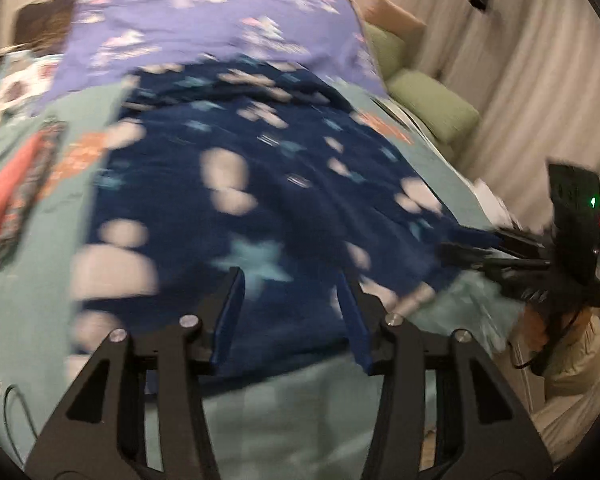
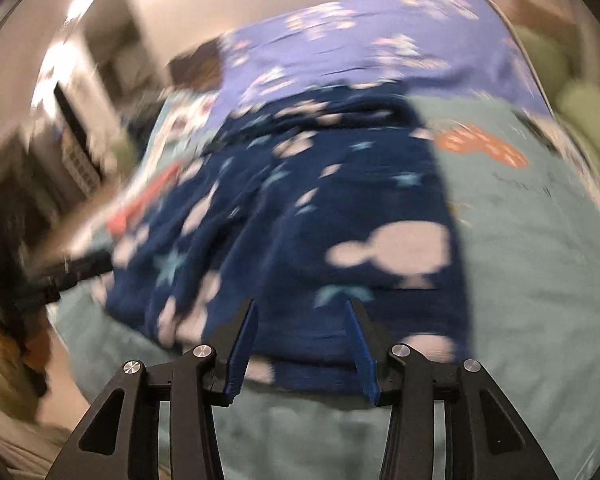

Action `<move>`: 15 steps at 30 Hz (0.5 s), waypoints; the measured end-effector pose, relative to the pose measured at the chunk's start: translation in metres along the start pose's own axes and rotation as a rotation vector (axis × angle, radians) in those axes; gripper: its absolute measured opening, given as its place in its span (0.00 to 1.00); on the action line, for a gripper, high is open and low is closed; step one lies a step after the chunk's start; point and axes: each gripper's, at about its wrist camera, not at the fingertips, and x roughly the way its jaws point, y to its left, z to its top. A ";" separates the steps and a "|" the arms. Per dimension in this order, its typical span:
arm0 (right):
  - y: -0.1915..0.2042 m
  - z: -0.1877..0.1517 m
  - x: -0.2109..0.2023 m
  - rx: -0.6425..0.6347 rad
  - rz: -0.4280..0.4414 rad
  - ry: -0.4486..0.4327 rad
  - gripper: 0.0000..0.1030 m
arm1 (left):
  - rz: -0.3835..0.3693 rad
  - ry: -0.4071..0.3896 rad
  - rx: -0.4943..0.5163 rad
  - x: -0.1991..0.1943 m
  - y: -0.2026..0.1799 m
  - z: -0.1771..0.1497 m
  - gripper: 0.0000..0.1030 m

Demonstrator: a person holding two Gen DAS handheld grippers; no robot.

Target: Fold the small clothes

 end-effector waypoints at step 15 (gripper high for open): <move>0.068 -0.029 0.030 -0.334 -0.029 0.034 0.44 | 0.020 0.018 -0.008 0.013 0.000 0.005 0.03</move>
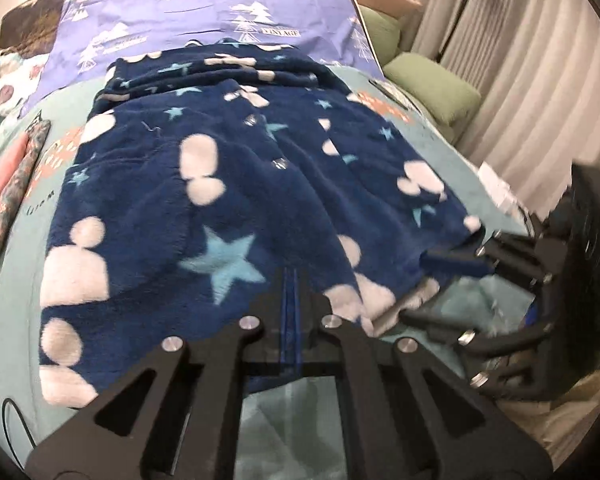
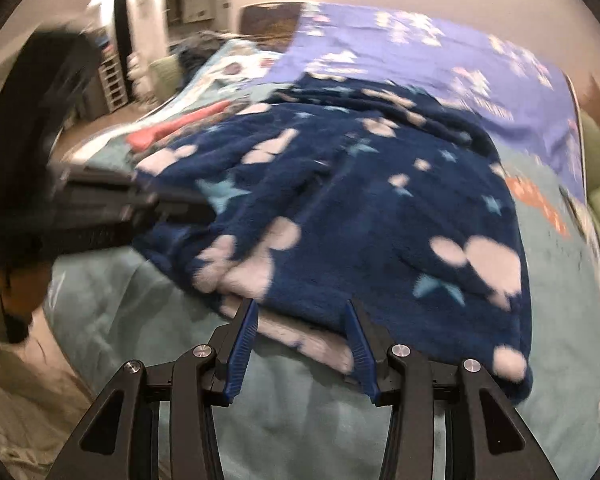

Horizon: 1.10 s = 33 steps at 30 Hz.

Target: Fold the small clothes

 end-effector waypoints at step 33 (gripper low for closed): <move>0.038 0.029 0.023 -0.156 0.150 -0.036 0.10 | -0.277 -0.044 0.028 -0.028 -0.015 0.012 0.09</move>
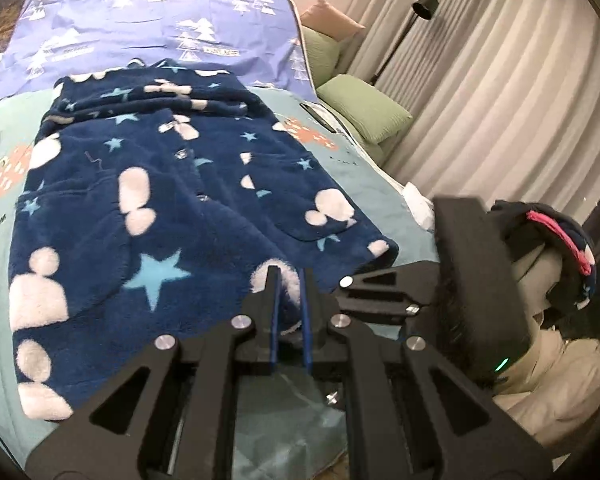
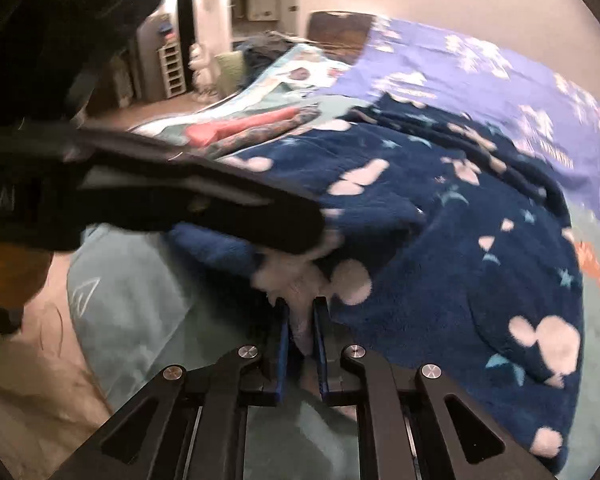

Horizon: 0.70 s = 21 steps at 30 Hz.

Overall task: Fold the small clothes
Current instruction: 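Grasp the robe hem with both grippers and lift it toward the collar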

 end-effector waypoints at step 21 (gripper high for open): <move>-0.075 -0.009 -0.013 0.483 0.230 0.013 0.40 | 0.266 0.028 0.032 -0.022 0.015 -0.034 0.58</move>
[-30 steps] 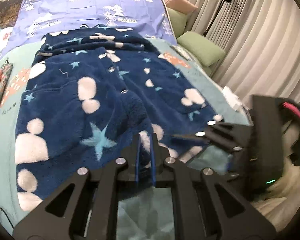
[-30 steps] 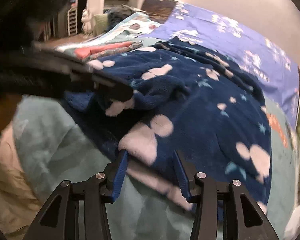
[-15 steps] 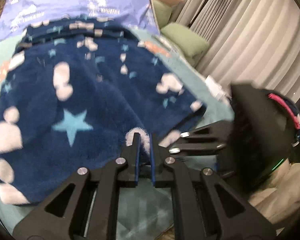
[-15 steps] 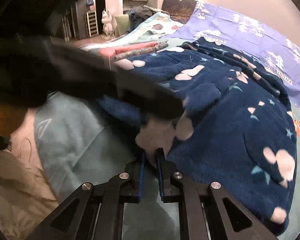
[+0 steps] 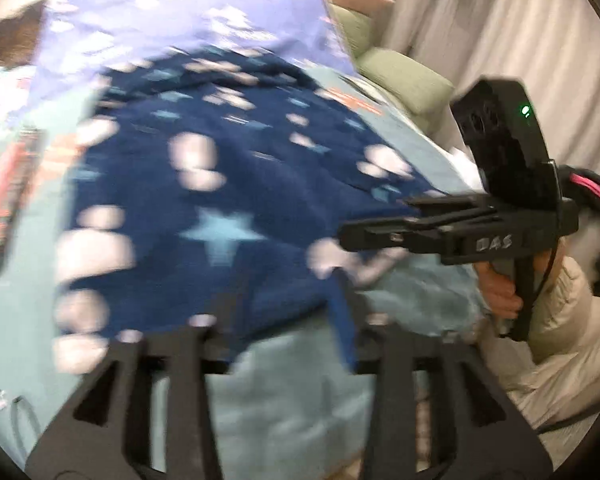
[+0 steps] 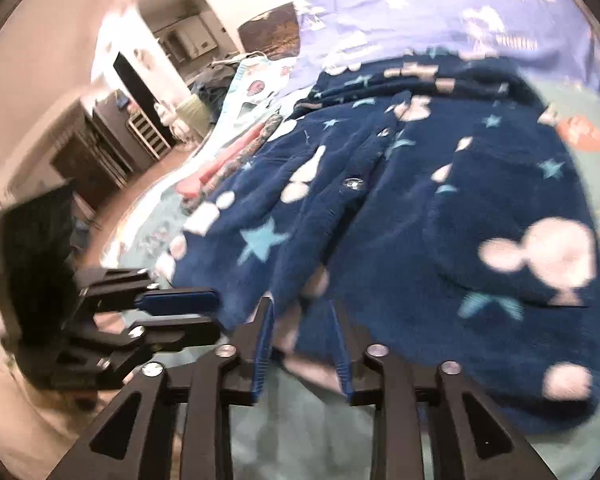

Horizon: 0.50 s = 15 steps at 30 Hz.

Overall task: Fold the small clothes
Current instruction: 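Grasp the robe hem with both grippers and lift it toward the collar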

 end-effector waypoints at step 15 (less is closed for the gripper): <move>0.003 0.011 0.016 0.003 -0.188 0.034 0.11 | 0.197 0.018 -0.285 -0.008 0.112 -0.046 0.67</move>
